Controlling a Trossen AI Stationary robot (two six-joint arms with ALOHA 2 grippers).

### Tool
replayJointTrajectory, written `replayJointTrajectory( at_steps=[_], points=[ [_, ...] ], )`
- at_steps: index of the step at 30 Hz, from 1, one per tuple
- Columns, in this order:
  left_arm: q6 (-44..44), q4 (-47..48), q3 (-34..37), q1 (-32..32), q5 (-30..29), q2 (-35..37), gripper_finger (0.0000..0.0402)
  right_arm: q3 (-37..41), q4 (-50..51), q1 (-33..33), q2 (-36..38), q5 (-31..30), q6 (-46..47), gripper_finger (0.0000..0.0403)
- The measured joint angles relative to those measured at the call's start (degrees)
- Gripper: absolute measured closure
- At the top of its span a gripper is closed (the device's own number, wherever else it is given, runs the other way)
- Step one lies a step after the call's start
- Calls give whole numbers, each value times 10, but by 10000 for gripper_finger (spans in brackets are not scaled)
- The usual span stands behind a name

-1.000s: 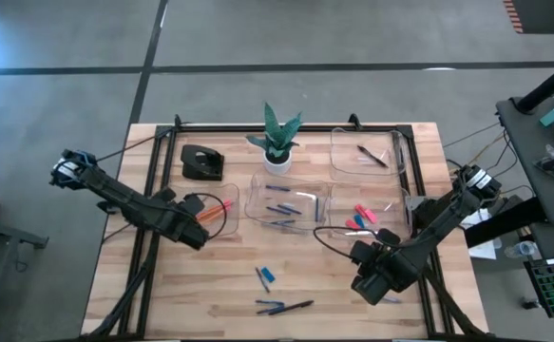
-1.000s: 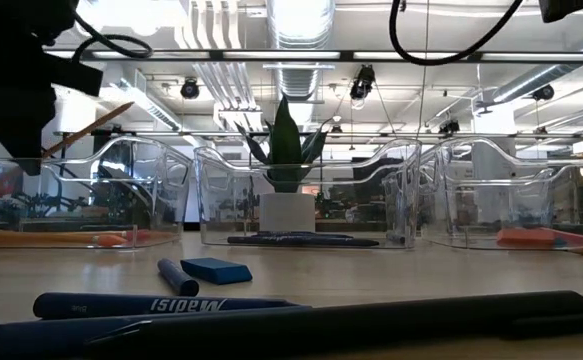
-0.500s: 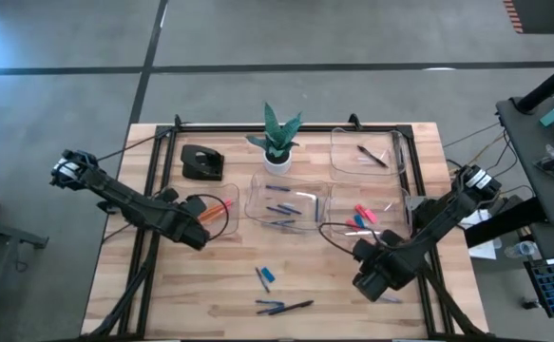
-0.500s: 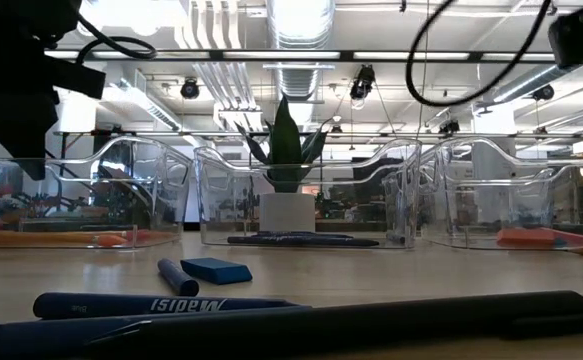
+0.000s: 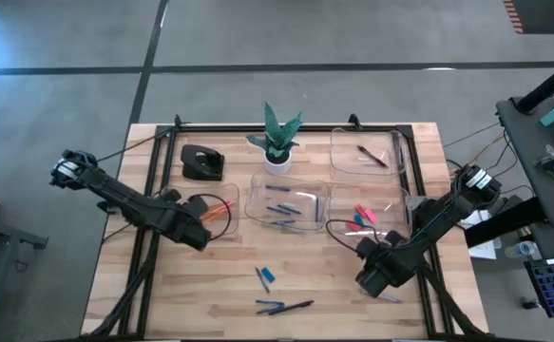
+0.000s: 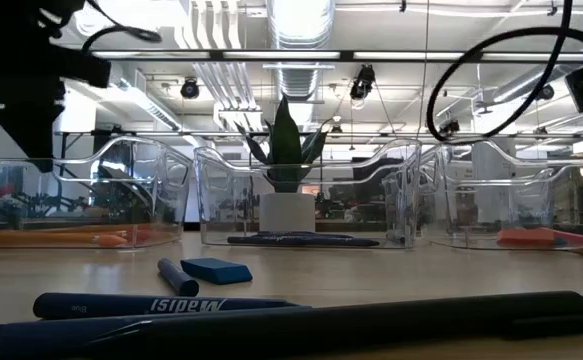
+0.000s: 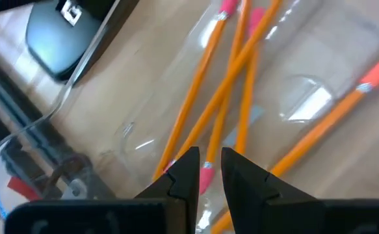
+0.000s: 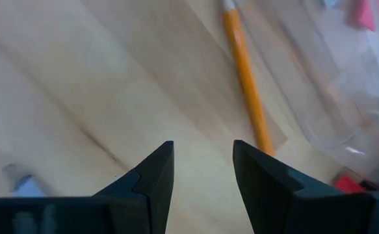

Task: Sort crayons/erasers/pens/pencils in bins
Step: Put the orange pencil into the middle left transparent bin

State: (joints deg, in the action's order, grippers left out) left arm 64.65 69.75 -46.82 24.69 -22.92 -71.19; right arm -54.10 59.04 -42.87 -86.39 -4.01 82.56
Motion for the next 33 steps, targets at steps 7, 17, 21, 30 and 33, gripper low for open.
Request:
replayJointTrajectory(
  at_steps=[7, 17, 21, 30, 33],
  points=[
    [-30, -49, -57, 1, 0, 1, 351, 22, 1, 0, 0, 0, 0, 252],
    [-241, -398, -92, 18, 17, 1, 351, 62, 8, -1, 0, 3, -1, 254],
    [-309, -538, -91, 32, 40, 1, 351, 80, 10, -1, 0, 13, -8, 257],
    [-355, -666, -91, 66, 65, 1, 351, 94, -9, -1, 1, 23, -52, 260],
    [-354, -665, -91, 73, 64, 1, 351, 90, -20, -1, 2, 38, -72, 260]
  ],
)
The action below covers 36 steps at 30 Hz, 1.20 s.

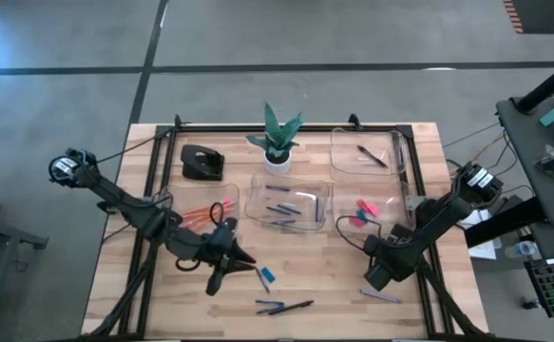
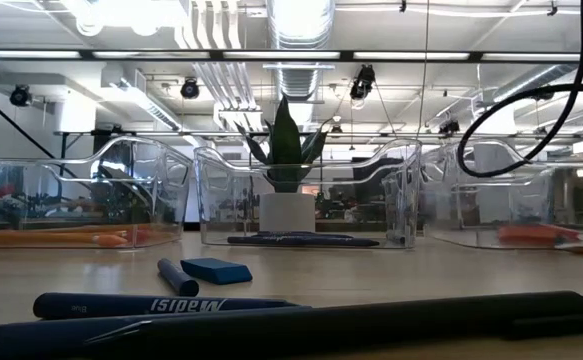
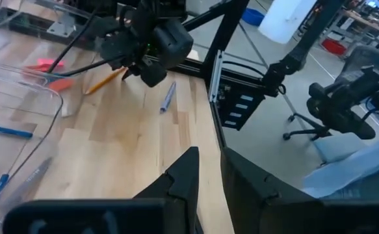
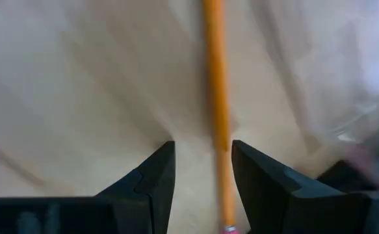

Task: Sort crayons/erasers/pens/pencils in bins
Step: Put the orange pencil into the middle left transparent bin

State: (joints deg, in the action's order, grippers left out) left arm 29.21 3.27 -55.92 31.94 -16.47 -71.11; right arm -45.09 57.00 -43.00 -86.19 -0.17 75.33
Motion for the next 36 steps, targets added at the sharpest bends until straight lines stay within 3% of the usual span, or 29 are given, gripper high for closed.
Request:
replayJointTrajectory(
  at_steps=[7, 18, 30, 36],
  points=[
    [3, -1, 0, 2, 0, 0, 351, -33, -56, 0, 0, 19, -59, 260],
    [3, -3, 0, 4, 0, 0, 351, -93, -10, 0, 2, 12, -56, 270],
    [4, -2, 2, 33, 0, 0, 351, -96, 15, -64, 2, 51, 246, 271],
    [-14, -2, 16, 47, -1, -1, 351, -94, 147, -101, 2, 23, 408, 271]
  ],
)
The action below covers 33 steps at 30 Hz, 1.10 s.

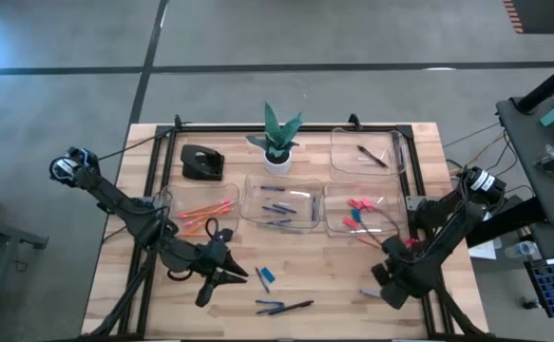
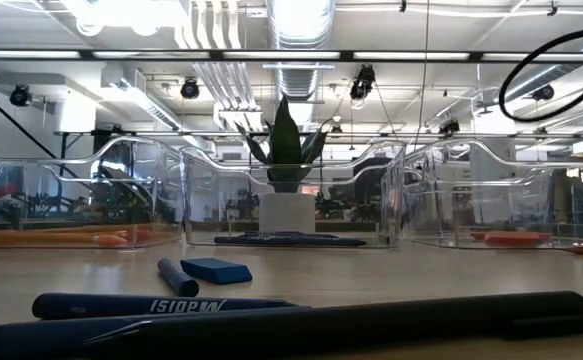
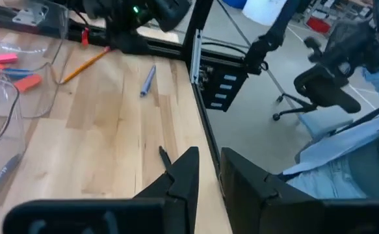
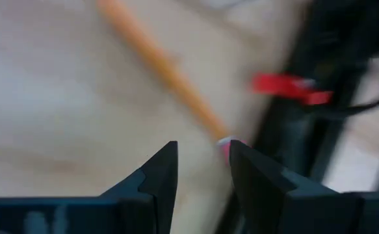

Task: Sort crayons/erasers/pens/pencils in bins
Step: Put the orange pencil into the middle left transparent bin

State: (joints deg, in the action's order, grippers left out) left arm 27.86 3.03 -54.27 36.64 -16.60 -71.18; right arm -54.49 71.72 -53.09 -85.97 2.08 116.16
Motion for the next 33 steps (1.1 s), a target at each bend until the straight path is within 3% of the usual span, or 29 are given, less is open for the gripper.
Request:
replayJointTrajectory(
  at_steps=[4, 14, 33],
  points=[
    [1, 0, 10, 4, -1, 0, 351, 7, 56, -2, 0, -1, 42, 274],
    [2, 0, 12, 11, -2, 0, 351, 52, 50, -1, -5, 25, 67, 275],
    [2, -7, 12, 10, -4, 0, 351, 112, -88, 0, -5, 24, 12, 275]
  ],
)
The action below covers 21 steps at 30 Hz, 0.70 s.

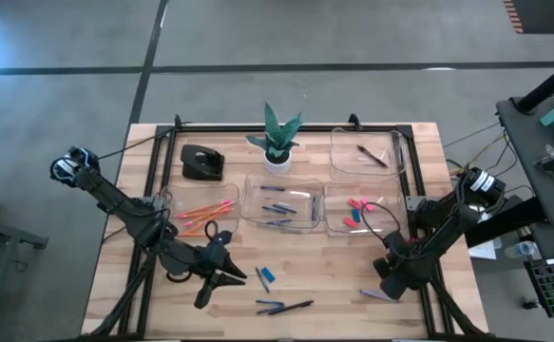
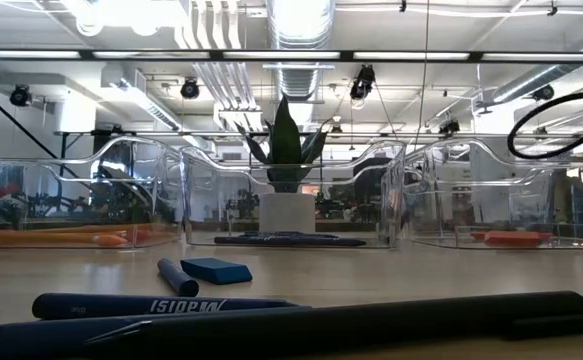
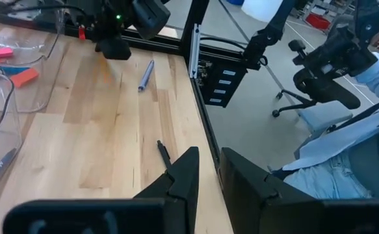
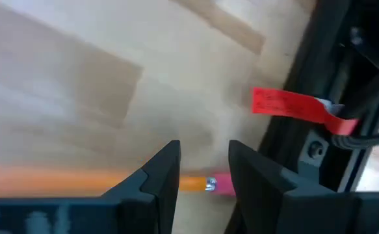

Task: Sort crayons/erasers/pens/pencils in bins
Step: Put the orange pencil into the middle left transparent bin

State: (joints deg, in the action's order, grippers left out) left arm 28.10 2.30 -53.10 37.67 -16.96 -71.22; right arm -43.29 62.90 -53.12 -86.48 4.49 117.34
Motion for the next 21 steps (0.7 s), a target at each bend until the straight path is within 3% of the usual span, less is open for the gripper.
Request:
replayJointTrajectory(
  at_steps=[7, 13, 17, 21],
  points=[
    [0, -2, 0, 0, 0, 0, 351, -38, -62, 0, 0, 1, -90, 275],
    [0, -2, 0, 0, 0, 0, 351, -99, -57, 0, 1, 0, -153, 275],
    [0, -2, 0, 0, 0, 0, 351, -127, -51, -5, 1, -14, -287, 275],
    [2, -3, 0, 0, 0, 0, 351, -133, -51, -9, 1, -82, -421, 275]
  ],
)
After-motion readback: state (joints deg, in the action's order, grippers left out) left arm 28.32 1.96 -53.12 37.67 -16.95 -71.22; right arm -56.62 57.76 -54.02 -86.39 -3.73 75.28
